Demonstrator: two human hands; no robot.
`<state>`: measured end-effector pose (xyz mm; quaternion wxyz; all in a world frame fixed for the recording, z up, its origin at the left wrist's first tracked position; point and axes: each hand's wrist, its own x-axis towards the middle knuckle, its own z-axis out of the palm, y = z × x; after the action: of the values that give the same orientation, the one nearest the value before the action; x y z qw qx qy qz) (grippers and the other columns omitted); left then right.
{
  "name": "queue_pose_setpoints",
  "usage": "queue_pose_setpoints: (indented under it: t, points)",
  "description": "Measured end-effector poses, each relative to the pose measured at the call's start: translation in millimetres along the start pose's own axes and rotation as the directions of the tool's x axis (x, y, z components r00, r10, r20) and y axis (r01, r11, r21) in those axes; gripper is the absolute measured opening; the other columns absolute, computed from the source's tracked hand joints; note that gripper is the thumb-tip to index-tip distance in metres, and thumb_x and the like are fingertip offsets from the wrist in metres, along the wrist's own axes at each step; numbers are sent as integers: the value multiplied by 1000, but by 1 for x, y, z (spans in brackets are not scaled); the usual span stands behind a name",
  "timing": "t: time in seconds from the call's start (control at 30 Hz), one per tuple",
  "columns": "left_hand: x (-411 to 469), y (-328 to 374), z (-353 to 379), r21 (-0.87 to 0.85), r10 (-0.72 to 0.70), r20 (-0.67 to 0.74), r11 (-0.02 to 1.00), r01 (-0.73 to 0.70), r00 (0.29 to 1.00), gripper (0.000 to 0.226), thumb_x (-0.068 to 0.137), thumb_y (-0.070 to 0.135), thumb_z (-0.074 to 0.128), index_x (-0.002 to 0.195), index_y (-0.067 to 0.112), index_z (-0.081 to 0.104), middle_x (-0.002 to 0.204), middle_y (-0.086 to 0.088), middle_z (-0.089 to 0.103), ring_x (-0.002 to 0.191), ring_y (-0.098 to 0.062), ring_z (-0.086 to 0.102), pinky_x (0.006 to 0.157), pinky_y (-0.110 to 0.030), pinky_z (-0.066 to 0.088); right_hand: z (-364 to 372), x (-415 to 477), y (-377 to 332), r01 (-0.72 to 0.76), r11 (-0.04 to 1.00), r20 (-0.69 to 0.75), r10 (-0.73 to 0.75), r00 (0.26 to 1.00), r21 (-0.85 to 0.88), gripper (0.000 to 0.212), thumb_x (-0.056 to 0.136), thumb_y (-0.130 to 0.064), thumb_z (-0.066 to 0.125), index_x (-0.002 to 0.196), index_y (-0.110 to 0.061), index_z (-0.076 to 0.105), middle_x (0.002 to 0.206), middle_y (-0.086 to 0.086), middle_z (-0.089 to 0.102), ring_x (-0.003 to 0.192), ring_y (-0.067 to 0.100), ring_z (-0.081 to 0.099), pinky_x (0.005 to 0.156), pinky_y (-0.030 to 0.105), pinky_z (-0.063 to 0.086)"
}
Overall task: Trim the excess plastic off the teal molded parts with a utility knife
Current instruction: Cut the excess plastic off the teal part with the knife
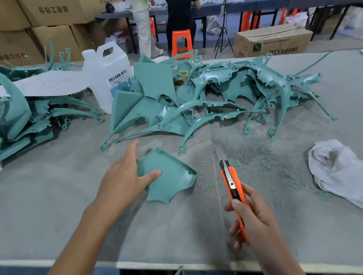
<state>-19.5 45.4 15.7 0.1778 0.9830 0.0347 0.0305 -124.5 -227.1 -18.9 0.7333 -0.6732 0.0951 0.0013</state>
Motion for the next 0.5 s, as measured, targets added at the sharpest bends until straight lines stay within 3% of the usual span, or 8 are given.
queue_pose_setpoints:
  t: [0.03, 0.07, 0.13, 0.2, 0.23, 0.37, 0.5]
  points:
    - [-2, 0, 2, 73, 101, -105, 993, -93, 989, 79, 78, 79, 51, 143, 40, 29, 138, 3, 52, 126, -27, 50, 99, -45, 41, -3, 3, 1, 30, 998, 3, -30, 1000, -52, 38, 101, -11, 53, 114, -46, 62, 85, 3, 69, 48, 20, 57, 37, 31, 45]
    - [-4, 3, 2, 120, 179, -104, 979, -166, 978, 76, 77, 86, 40, 140, 43, 35, 140, 7, 48, 130, -23, 45, 103, -45, 35, -5, 6, 2, 69, 991, -5, -70, 998, -111, 36, 101, -15, 55, 111, -49, 63, 85, 2, 69, 50, 20, 58, 40, 33, 47]
    - [-9, 6, 7, 153, 207, 121, 962, -225, 971, 93, 67, 100, 22, 143, 47, 34, 152, 12, 37, 140, -15, 32, 111, -43, 21, -8, 16, 2, 153, 946, -41, -171, 984, -284, 25, 97, -29, 59, 112, -50, 61, 83, -1, 70, 58, 17, 62, 52, 37, 52]
    - [-14, 3, 21, 241, 170, 326, 937, -255, 930, 103, 65, 101, 24, 153, 46, 17, 164, 11, 15, 150, -12, 11, 119, -45, 5, -7, 24, 2, 198, 871, -88, -264, 961, -449, 15, 91, -40, 65, 106, -44, 63, 78, -9, 70, 63, 9, 62, 60, 26, 51]
    - [-16, 1, 26, 266, 173, 321, 927, -264, 931, 97, 72, 95, 29, 154, 46, 13, 166, 11, 10, 152, -12, 6, 120, -45, 1, -5, 26, 4, 209, 842, -101, -296, 950, -497, 12, 89, -42, 68, 101, -41, 64, 75, -13, 68, 62, 6, 61, 57, 17, 46]
    - [-14, 1, 25, 182, 213, 49, 959, -219, 976, 51, 99, 58, 39, 149, 46, 36, 157, 13, 37, 145, -11, 32, 118, -47, 15, 4, 26, 15, 226, 773, -65, -326, 943, -593, 10, 83, -40, 74, 90, -39, 67, 76, -20, 64, 67, 3, 60, 58, 13, 42]
    - [-10, 13, 18, 113, 241, 10, 964, -241, 970, 47, 101, 37, 48, 148, 40, 42, 150, 13, 47, 137, -12, 44, 113, -49, 29, 1, 25, 22, 279, 740, -9, -359, 933, -611, 15, 81, -35, 76, 93, -37, 69, 77, -20, 64, 66, 2, 60, 59, 11, 41]
